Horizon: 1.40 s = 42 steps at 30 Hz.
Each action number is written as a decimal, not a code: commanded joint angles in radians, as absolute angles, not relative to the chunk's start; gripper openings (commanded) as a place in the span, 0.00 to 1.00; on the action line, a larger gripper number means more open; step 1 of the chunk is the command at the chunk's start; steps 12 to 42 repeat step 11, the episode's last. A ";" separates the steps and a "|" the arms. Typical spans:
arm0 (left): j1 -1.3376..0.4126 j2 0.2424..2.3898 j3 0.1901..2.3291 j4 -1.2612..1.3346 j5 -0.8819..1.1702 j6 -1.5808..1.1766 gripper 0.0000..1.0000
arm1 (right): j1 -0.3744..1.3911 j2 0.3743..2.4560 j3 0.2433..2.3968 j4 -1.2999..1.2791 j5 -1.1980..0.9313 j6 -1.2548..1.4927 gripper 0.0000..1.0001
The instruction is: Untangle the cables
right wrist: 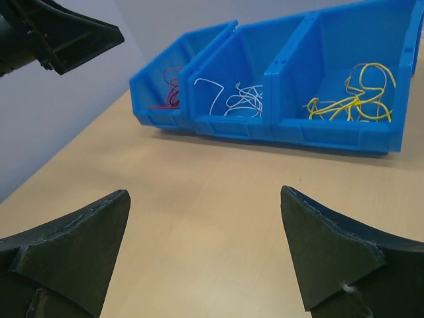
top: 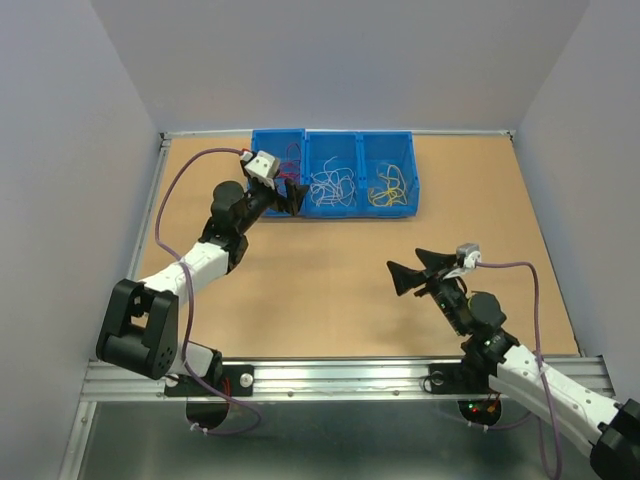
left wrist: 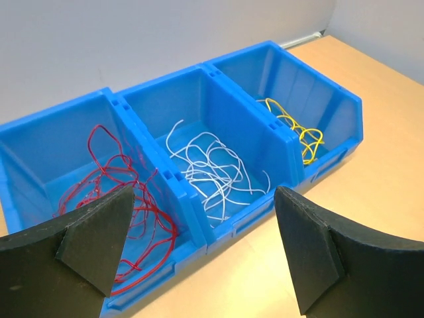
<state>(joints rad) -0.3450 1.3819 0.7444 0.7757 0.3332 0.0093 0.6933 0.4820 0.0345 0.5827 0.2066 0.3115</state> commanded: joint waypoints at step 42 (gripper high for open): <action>-0.345 1.339 0.730 0.870 0.337 0.048 0.99 | 0.693 0.591 -0.003 0.640 0.236 0.334 0.99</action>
